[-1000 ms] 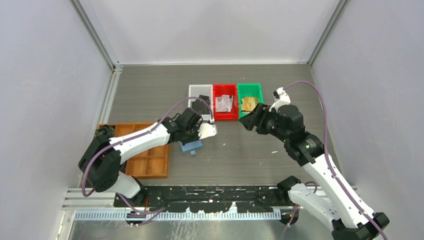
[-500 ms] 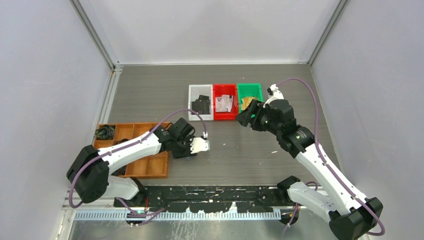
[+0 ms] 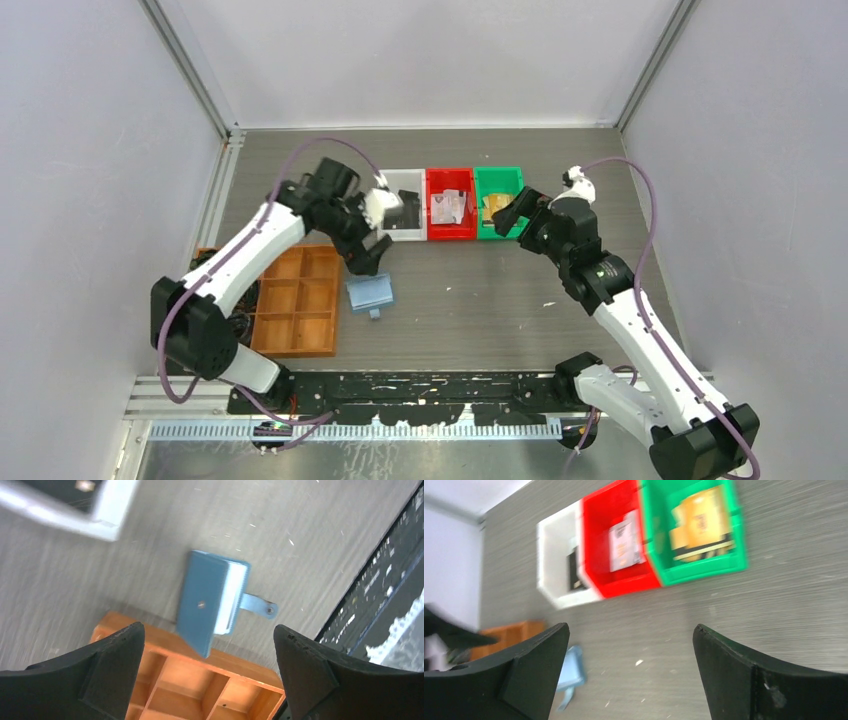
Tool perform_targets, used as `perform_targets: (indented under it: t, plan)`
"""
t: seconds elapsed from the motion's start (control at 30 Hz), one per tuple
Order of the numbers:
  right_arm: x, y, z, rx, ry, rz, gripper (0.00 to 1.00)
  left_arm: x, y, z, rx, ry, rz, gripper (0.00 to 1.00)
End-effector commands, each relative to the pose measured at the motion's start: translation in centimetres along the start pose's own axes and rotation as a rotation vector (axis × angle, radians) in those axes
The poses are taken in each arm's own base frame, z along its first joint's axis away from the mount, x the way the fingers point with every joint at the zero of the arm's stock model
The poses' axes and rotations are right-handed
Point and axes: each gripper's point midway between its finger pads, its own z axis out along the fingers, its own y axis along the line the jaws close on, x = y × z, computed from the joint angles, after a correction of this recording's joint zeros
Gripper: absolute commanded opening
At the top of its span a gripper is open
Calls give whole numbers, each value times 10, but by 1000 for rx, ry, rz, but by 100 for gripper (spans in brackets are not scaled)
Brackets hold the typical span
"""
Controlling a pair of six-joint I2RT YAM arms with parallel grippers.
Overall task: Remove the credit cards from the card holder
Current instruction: Reset both arms
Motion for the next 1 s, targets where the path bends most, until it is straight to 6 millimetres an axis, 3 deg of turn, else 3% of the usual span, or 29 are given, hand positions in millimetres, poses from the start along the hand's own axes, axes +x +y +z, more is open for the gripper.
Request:
perform_targets:
  t: [0.0, 0.1, 0.23, 0.4, 0.57, 0.67, 0.8, 0.97]
  plan:
    - [-50, -60, -1, 287, -293, -26, 100, -23, 28, -55, -106, -220, -184, 100]
    - [-68, -97, -4, 451, -423, -24, 100, -16, 59, -73, -224, -333, -248, 100]
    - [-78, -132, -6, 572, -587, -39, 99, 15, 87, -72, -344, -412, -380, 100]
    - [-82, -170, -14, 740, -745, -140, 100, 48, 104, -50, -440, -464, -558, 100]
    - [-78, -213, -7, 843, -734, -76, 100, 78, 120, -31, -484, -454, -605, 100]
    - [-75, -229, 0, 829, -744, -43, 99, 83, 131, -28, -486, -476, -645, 100]
    - [-61, -244, 18, 840, -678, -93, 99, 84, 158, -36, -634, -606, -620, 100]
    - [-47, -248, 42, 794, -622, -160, 100, 98, 172, -37, -783, -687, -549, 100]
